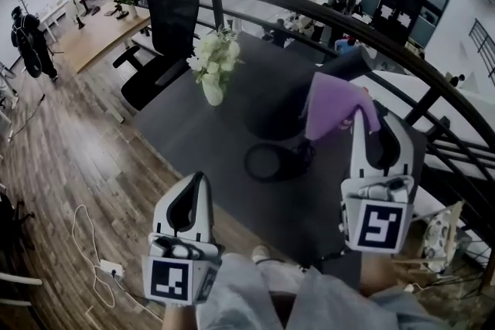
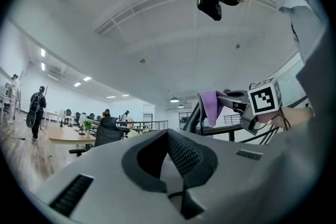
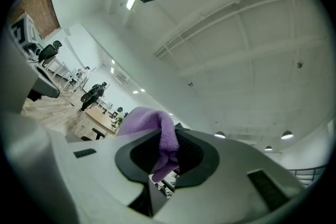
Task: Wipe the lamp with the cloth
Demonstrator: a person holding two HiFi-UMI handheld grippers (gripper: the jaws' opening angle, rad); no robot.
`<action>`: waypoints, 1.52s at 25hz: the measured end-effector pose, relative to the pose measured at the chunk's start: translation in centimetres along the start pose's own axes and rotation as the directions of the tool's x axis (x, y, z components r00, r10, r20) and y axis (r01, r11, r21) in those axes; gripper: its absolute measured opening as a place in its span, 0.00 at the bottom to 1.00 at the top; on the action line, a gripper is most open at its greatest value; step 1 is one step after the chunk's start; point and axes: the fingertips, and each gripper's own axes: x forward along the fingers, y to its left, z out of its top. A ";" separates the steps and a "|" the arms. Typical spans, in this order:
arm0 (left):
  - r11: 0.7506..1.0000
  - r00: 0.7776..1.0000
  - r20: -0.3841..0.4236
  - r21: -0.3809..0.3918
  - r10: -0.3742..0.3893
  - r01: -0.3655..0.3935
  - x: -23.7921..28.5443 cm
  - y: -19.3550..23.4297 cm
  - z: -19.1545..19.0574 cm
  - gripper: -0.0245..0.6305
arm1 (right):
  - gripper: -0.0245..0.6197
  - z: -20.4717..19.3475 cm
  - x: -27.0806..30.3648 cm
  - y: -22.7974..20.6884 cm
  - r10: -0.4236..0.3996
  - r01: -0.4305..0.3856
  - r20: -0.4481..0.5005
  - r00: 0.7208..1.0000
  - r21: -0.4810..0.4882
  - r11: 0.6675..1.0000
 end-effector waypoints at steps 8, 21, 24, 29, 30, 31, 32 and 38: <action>1.000 1.000 -0.009 -0.007 -0.023 0.023 2.1 0.2 -0.4 0.05 | 0.13 -0.6 1.3 -2.3 -0.065 0.065 -0.013 0.998 -0.039 0.997; 0.990 0.990 -0.024 -0.012 -0.140 0.140 6.1 2.7 -1.0 0.05 | 0.13 -2.2 3.1 -0.4 -0.142 0.135 -0.081 0.987 -0.089 0.987; 0.985 0.984 -0.044 -0.019 -0.170 0.169 6.8 3.2 -1.4 0.05 | 0.13 -2.5 3.0 0.5 -0.151 0.140 -0.114 0.982 -0.101 0.985; 0.976 0.976 -0.034 -0.027 -0.215 0.214 7.5 3.8 -1.2 0.05 | 0.13 -3.4 2.9 2.7 -0.138 0.121 -0.164 0.977 -0.109 0.987; 0.975 0.975 -0.033 -0.029 -0.220 0.220 7.6 4.1 -1.2 0.05 | 0.13 -3.5 3.0 3.3 -0.133 0.115 -0.170 0.976 -0.113 0.987; 0.974 0.973 -0.038 -0.032 -0.226 0.225 7.7 4.3 -1.4 0.05 | 0.13 -3.7 3.0 3.8 -0.129 0.109 -0.177 0.976 -0.118 0.987; 0.972 0.972 -0.044 -0.035 -0.232 0.231 7.8 4.6 -1.6 0.05 | 0.13 -3.9 3.1 4.4 -0.126 0.104 -0.186 0.974 -0.123 0.987; 0.968 0.967 -0.047 -0.053 -0.249 0.247 7.5 5.9 -1.7 0.05 | 0.13 -5.1 2.9 7.4 -0.106 0.071 -0.247 0.963 -0.149 0.986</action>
